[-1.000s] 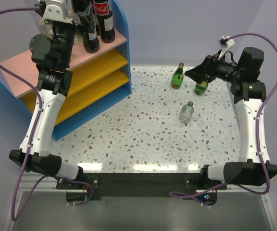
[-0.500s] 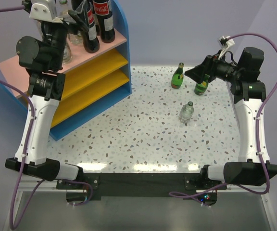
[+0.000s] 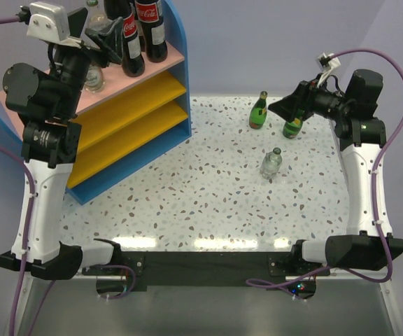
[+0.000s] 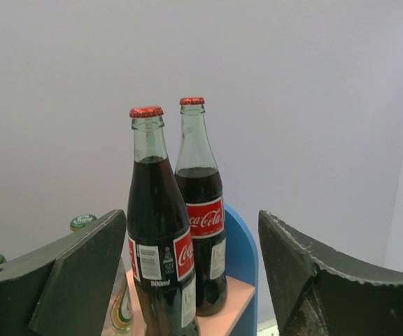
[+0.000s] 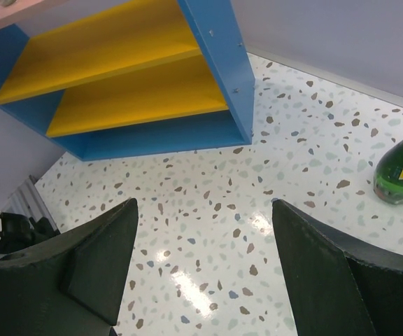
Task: Place and organize the beverage onto the shelf
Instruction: Place the drink on the shelf.
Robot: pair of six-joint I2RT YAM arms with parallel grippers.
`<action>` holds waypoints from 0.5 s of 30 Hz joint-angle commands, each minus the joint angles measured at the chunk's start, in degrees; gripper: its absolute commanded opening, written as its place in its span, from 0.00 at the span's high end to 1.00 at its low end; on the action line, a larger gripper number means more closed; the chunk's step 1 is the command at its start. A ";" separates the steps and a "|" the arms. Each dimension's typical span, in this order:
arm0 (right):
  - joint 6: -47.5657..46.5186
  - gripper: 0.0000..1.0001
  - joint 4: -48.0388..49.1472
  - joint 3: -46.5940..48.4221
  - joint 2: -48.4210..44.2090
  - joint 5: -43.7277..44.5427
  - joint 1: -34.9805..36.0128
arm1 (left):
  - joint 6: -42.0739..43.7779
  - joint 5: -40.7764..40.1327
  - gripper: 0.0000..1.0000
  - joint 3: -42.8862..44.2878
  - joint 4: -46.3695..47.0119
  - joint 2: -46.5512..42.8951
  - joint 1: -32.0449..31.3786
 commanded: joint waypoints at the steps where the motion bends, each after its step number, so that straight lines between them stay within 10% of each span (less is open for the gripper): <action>1: 1.15 0.19 2.51 -0.14 -1.17 -2.00 -0.30 | -1.76 1.66 0.22 -0.58 -4.63 -1.38 0.31; 15: 0.71 0.19 1.89 -0.32 -1.08 -2.09 -0.30 | -1.15 -0.97 0.50 -4.36 -10.44 0.73 0.31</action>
